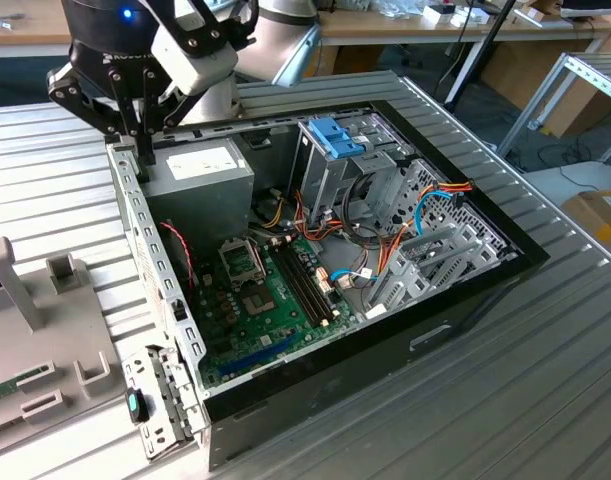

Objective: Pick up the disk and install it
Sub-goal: 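Reach for the disk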

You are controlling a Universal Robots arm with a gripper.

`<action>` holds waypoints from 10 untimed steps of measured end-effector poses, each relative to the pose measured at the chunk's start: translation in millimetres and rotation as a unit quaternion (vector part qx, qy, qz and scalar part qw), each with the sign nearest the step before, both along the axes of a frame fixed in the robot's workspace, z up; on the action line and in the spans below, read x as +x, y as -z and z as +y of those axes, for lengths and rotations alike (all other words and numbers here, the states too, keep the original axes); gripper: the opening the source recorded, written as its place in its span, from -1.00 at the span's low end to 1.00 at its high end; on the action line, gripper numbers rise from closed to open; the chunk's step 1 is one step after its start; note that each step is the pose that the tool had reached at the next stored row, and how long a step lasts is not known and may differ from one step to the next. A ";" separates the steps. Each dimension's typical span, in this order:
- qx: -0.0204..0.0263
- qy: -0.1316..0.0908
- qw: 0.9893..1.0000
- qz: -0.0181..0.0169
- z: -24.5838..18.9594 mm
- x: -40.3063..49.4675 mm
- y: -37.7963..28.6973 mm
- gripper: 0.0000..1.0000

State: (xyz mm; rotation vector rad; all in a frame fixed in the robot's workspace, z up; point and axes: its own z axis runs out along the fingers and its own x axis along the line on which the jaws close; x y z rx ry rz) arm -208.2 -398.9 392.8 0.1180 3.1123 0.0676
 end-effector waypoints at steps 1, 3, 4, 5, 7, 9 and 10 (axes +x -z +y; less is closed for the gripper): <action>0.000 0.000 1.000 0.000 0.0 -0.9 0.0 -0.79; 0.000 0.000 1.000 0.000 0.0 -4.7 0.0 -0.79; 0.000 0.000 1.000 0.000 0.0 -6.7 0.1 -0.79; 0.000 0.000 1.000 0.000 0.0 -8.1 0.1 -0.79; 0.000 0.000 1.000 0.000 0.0 -11.7 0.1 -0.79; 0.000 0.000 1.000 0.000 0.0 -16.0 0.2 -0.79; 0.000 0.000 1.000 0.000 0.0 -18.5 0.3 -0.79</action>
